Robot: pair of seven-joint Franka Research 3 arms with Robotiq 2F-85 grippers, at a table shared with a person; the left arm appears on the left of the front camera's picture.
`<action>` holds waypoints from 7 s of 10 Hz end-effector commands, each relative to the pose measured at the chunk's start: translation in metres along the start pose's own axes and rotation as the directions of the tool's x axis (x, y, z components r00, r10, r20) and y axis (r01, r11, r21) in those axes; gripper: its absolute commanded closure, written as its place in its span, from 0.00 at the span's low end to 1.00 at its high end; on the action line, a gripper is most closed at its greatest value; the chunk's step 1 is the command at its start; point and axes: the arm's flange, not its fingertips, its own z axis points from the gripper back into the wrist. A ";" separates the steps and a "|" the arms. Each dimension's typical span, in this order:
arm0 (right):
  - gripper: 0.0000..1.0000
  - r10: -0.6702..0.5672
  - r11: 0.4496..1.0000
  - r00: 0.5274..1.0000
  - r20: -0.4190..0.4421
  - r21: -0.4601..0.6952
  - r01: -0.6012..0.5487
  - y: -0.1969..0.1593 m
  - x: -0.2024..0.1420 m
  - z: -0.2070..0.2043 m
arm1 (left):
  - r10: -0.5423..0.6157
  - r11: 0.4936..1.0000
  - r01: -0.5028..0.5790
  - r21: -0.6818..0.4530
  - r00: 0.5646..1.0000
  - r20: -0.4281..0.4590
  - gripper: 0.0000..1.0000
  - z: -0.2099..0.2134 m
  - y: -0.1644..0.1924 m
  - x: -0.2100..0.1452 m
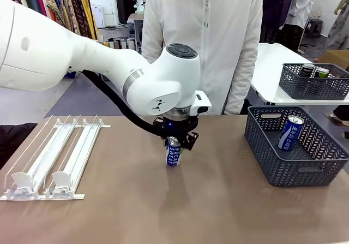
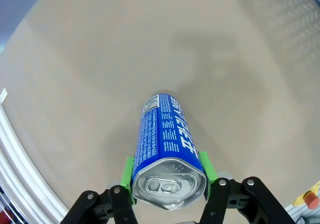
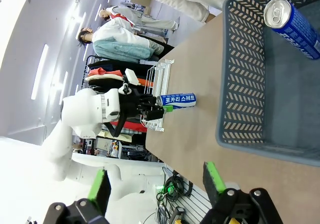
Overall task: Retrieve and store the cans from the dispenser.
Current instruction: Pick up one can from the Automatic Can Dispenser and place it in the middle of the table.
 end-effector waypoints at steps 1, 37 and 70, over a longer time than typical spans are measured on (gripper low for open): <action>0.00 0.015 1.000 1.000 -0.009 0.002 -0.015 0.001 0.001 0.003 | 0.024 0.999 -0.025 -0.031 0.999 -0.045 1.00 0.006 0.004 0.007; 0.00 0.015 1.000 1.000 -0.009 0.002 -0.015 0.001 0.001 0.003 | 0.551 0.286 -0.170 -0.943 0.834 0.017 0.00 0.141 0.430 -0.398; 0.00 0.015 1.000 1.000 -0.009 0.002 -0.015 0.001 0.001 0.003 | 0.551 0.286 -0.170 -0.943 0.834 0.017 0.00 0.141 0.430 -0.398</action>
